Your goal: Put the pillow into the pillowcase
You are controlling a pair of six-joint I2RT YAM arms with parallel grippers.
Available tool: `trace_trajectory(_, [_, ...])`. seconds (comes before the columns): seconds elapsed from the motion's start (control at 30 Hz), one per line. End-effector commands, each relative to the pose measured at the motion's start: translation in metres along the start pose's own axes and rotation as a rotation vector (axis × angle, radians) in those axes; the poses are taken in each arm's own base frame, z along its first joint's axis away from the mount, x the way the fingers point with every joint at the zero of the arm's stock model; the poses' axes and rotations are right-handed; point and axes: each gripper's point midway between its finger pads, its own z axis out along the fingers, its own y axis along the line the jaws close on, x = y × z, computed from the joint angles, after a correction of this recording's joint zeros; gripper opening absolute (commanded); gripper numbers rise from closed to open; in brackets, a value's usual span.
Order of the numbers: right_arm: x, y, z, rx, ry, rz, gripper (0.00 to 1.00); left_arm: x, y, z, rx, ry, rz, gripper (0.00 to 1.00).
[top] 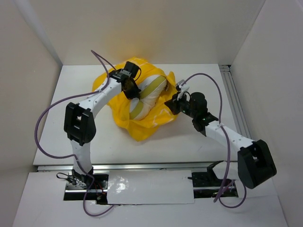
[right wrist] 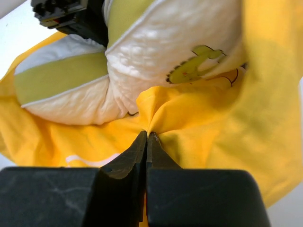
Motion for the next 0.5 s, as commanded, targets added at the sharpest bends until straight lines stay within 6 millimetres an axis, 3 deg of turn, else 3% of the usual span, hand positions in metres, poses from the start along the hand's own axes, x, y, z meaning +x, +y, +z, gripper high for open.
trace_trajectory(0.0, [-0.063,0.004,-0.029,0.000,-0.170,-0.032,0.00,-0.034,0.077,0.044,-0.333,-0.152,-0.020,0.00])
trace_trajectory(0.1, [-0.073,0.003,-0.038,0.010,-0.195,-0.031,0.00,-0.029,0.074,0.051,-0.363,-0.136,-0.025,0.00])
trace_trajectory(0.23, [-0.096,0.001,-0.052,0.020,-0.268,-0.015,0.00,-0.023,0.089,0.060,-0.476,-0.129,-0.031,0.00])
trace_trajectory(0.33, [-0.110,0.010,-0.060,-0.021,-0.304,-0.013,0.00,-0.021,0.091,0.064,-0.490,-0.119,-0.026,0.00])
trace_trajectory(0.47, [-0.124,0.027,-0.066,-0.102,-0.366,-0.035,0.00,-0.011,0.062,0.064,-0.404,-0.104,0.037,0.00])
